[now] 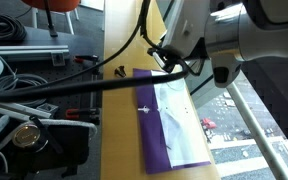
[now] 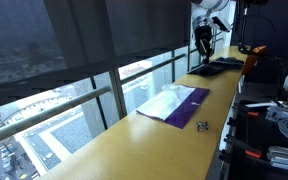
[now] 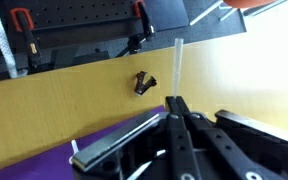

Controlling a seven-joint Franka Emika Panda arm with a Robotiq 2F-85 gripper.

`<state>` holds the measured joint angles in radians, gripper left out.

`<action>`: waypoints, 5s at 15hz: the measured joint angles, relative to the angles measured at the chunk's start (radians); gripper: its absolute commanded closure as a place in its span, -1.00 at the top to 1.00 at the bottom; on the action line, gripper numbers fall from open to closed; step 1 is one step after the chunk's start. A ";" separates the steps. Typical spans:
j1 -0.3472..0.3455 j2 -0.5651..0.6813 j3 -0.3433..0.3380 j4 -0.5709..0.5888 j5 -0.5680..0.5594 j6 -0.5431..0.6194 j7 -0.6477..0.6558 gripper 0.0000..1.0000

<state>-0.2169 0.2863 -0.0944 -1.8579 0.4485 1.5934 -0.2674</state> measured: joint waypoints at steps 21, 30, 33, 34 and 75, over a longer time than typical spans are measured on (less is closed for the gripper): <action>-0.094 0.390 0.003 0.338 0.373 -0.204 0.203 -1.00; -0.084 0.442 0.003 0.351 0.486 -0.204 0.366 -1.00; -0.080 0.443 0.003 0.351 0.495 -0.203 0.401 -1.00; -0.078 0.443 0.003 0.351 0.496 -0.203 0.409 -1.00; -0.083 0.457 -0.023 0.391 0.555 -0.201 0.491 0.70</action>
<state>-0.2994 0.7433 -0.1170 -1.4668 1.0037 1.3923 0.2237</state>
